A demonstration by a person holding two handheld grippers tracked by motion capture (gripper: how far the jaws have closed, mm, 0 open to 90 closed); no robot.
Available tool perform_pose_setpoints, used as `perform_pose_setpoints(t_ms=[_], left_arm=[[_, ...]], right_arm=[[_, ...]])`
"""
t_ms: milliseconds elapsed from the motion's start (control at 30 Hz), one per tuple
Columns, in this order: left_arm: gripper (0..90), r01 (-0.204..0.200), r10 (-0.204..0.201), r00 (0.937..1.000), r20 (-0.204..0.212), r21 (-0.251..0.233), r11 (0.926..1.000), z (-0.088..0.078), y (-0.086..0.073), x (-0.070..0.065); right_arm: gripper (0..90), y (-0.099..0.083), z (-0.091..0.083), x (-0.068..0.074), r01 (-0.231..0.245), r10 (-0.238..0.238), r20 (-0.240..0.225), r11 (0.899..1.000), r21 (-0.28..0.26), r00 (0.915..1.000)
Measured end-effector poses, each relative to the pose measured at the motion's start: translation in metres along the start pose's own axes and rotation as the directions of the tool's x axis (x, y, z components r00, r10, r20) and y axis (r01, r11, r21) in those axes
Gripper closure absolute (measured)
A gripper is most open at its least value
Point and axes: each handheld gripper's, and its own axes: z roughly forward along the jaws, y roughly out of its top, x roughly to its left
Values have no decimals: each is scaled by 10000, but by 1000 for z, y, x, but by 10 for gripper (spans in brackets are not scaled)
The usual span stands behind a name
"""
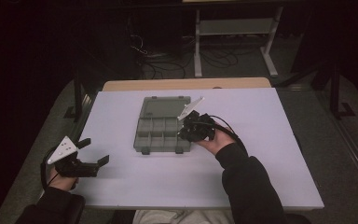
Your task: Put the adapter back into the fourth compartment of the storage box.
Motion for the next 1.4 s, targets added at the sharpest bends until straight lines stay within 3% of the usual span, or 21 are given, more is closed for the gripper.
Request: perform_pose_setpoints(t_ms=[900, 1100, 1133, 1400], left_arm=[[0, -29, 29, 10000, 39, 15, 10000, 0, 0, 0], [0, -32, 32, 10000, 51, 20, 10000, 0, 0, 0], [0, -49, 49, 10000, 64, 20, 10000, 0, 0, 0], [0, -32, 32, 10000, 59, 3, 10000, 0, 0, 0]], right_arm=[[748, 13, 15, -36, -475, 453, 430, 9976, 505, 9980], [748, 11, 16, -45, -779, 752, 620, 9961, 418, 9952], [748, 8, 17, -53, -1079, 1044, 789, 9933, 414, 9914], [748, 5, 21, -61, -1334, 1291, 933, 9902, 410, 9872]])
